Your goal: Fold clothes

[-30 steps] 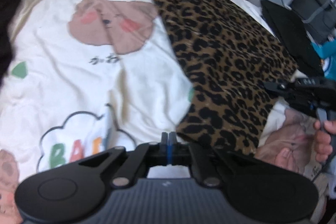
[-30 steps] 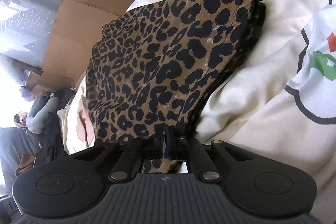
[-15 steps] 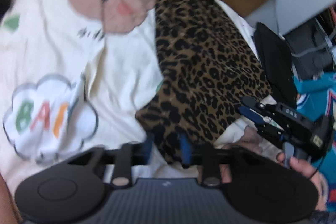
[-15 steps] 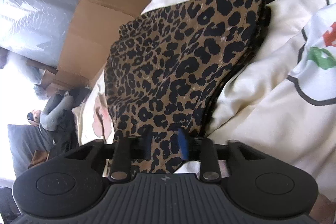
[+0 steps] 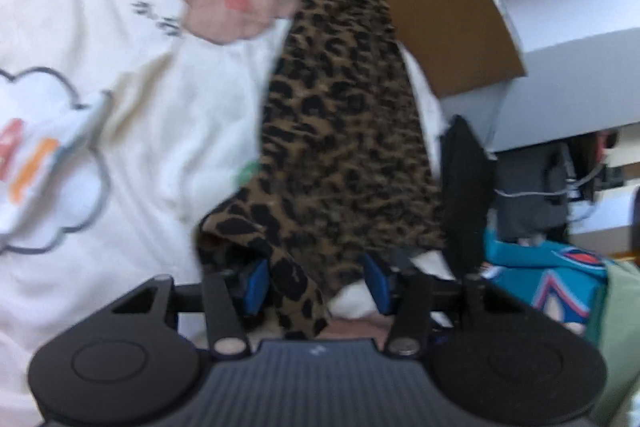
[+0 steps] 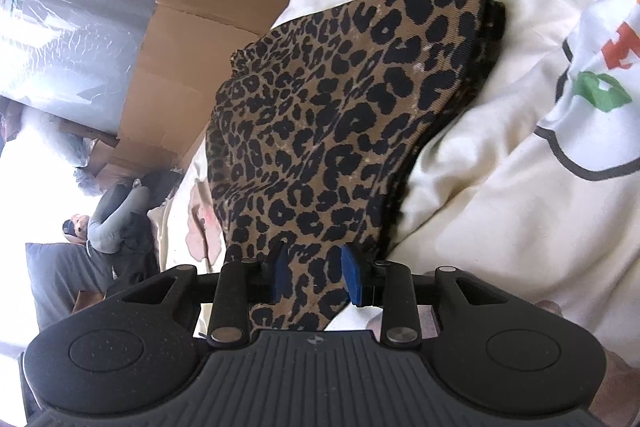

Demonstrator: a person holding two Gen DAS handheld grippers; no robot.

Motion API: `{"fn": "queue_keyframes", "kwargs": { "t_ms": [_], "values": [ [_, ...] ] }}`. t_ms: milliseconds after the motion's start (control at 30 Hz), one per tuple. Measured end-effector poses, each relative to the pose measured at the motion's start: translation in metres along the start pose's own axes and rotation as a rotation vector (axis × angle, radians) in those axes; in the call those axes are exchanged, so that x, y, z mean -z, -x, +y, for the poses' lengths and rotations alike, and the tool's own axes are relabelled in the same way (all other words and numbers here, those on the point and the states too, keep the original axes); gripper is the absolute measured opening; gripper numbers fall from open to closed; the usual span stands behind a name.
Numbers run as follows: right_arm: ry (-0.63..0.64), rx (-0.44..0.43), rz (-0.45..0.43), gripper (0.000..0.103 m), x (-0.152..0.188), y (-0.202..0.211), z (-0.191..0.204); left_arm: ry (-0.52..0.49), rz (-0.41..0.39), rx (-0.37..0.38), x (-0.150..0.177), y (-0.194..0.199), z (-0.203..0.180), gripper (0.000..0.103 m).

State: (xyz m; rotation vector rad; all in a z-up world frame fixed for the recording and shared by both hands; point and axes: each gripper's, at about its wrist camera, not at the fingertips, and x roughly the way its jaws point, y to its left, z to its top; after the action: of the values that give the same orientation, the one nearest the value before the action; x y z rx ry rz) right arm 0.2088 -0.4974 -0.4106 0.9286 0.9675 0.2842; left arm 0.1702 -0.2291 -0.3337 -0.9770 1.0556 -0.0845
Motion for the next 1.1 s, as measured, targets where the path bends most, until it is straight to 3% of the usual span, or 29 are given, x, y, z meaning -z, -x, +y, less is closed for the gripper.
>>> {"fn": "queue_keyframes", "kwargs": {
  "t_ms": [233,367,500,600,733,900,1100],
  "values": [
    [0.008,0.005,0.008,0.032,0.002,-0.003,0.002,0.073,0.013,-0.036,0.001,-0.02,0.018,0.053],
    [0.006,0.015,0.013,0.032,0.003,-0.004,0.0,0.118,0.0,-0.012,0.003,-0.024,0.028,0.053],
    [0.01,0.02,0.014,0.032,0.002,-0.004,0.0,0.124,-0.007,0.022,-0.004,-0.035,0.022,0.053],
    [0.014,0.023,0.017,0.032,0.002,-0.004,0.0,0.091,-0.019,-0.022,-0.009,-0.041,0.021,0.052],
    [0.014,0.027,0.02,0.031,0.002,-0.006,0.0,0.099,-0.006,-0.097,-0.008,-0.042,0.035,0.026],
    [0.023,0.033,0.021,0.031,0.001,-0.007,0.001,0.144,0.017,-0.113,-0.001,-0.034,0.051,0.026],
    [0.023,0.032,0.023,0.031,0.002,-0.009,0.003,0.156,0.062,-0.103,0.008,-0.03,0.048,0.036]
  ]
}}
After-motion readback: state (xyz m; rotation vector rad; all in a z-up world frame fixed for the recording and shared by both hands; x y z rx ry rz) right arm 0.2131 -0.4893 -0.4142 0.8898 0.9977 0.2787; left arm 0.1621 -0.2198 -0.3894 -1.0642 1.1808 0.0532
